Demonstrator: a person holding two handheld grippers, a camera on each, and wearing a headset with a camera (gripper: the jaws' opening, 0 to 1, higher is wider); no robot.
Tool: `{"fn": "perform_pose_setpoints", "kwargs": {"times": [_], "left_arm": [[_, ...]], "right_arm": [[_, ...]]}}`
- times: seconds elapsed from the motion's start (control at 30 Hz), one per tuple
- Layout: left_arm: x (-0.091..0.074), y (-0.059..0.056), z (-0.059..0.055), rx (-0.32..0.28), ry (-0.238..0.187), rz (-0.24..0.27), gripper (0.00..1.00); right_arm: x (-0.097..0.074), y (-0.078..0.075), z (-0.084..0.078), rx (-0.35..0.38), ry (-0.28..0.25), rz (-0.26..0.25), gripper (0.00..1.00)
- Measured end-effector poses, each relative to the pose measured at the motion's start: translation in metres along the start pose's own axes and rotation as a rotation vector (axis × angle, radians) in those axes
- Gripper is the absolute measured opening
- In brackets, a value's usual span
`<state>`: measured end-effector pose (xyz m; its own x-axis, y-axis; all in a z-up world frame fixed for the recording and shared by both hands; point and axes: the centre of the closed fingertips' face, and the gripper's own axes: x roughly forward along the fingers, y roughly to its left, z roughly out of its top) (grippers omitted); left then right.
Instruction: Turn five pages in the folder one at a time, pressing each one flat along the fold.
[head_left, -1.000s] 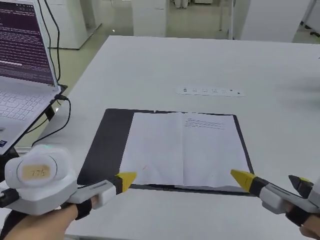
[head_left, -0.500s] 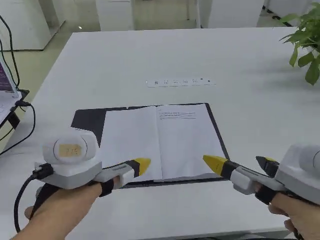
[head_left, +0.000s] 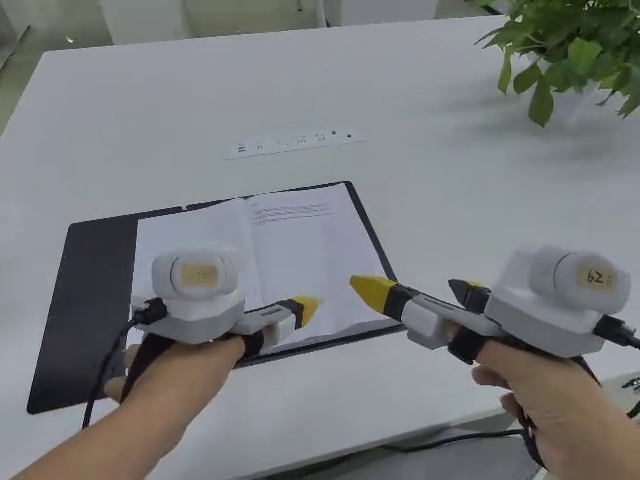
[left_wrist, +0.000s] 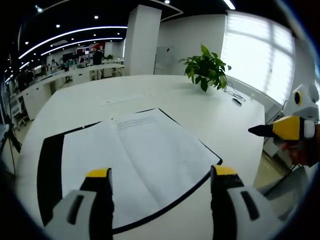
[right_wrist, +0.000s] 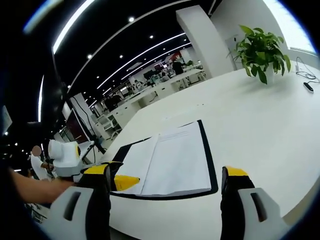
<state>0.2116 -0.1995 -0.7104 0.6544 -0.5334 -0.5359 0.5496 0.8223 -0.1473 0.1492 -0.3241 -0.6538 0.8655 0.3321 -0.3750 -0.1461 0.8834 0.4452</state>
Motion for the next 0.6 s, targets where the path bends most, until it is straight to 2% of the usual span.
{"fn": "perform_pose_setpoints", "kwargs": {"times": [0.3,0.47,0.6], "left_arm": [[0.036,-0.029,-0.011,0.027,0.030,-0.040,0.77],[0.053,-0.041,-0.011,0.039,0.025,-0.048,0.75],[0.067,-0.046,-0.013,0.045,0.025,-0.051,0.74]], "right_arm": [[0.002,-0.010,-0.004,-0.004,0.013,-0.007,0.91],[0.004,-0.015,-0.008,0.011,0.021,-0.010,0.90],[0.005,-0.018,-0.011,0.015,0.032,-0.013,0.90]]}}
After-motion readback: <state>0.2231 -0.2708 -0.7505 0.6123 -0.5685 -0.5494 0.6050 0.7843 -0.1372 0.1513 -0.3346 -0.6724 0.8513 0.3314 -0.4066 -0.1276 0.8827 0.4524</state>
